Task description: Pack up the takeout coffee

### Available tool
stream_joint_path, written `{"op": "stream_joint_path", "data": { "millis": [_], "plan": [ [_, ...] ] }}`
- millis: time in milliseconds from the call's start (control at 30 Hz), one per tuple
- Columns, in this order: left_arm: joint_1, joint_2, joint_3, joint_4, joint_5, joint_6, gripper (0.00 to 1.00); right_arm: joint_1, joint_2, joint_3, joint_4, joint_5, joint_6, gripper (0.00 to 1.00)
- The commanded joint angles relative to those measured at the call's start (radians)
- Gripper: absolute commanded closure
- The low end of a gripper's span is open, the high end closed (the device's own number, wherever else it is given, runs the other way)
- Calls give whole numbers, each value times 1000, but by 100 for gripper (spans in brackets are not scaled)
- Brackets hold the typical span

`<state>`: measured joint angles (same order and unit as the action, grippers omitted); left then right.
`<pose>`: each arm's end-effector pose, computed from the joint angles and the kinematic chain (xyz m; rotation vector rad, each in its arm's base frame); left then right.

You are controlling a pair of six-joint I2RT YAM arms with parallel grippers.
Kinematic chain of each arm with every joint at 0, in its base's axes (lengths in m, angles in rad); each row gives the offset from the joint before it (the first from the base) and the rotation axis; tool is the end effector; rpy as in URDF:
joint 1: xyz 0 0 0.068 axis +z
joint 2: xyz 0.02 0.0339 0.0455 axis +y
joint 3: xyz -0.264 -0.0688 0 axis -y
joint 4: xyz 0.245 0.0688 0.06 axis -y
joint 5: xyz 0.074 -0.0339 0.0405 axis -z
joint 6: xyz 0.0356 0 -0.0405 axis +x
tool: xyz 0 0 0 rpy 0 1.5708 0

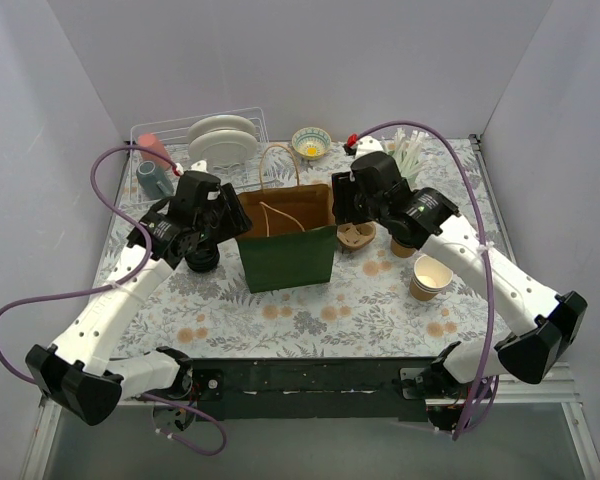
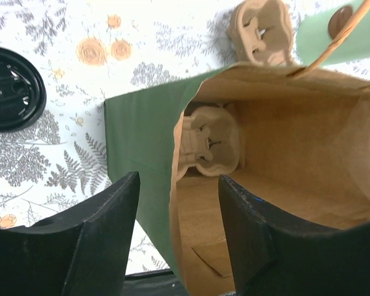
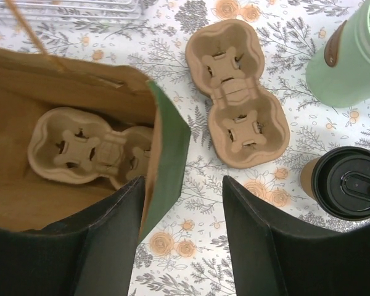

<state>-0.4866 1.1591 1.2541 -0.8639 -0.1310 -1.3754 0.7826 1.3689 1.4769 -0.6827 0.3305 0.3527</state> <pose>0.2065 -0.1040 0.3624 -1.1204 2.1937 -0.7409 0.2170 0.1995 0.3997 -0.2642 2.1110 0.3215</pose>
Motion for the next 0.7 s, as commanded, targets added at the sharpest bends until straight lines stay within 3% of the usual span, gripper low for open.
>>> {"op": "stream_joint_path", "data": {
  "millis": [0,167,400,667],
  "plan": [
    [2,-12,64,-6,-52,9,46,-49,7,33,60,-65,-61,44],
    [2,11,138,-61,-30,-19,46,-65,6,-7,127,-223,-119,63],
    [2,-15,163,-153,50,-73,46,-63,-137,-169,166,-265,-74,97],
    [2,-136,45,-118,96,-90,48,-20,-359,-415,333,-254,8,99]
  ]
}}
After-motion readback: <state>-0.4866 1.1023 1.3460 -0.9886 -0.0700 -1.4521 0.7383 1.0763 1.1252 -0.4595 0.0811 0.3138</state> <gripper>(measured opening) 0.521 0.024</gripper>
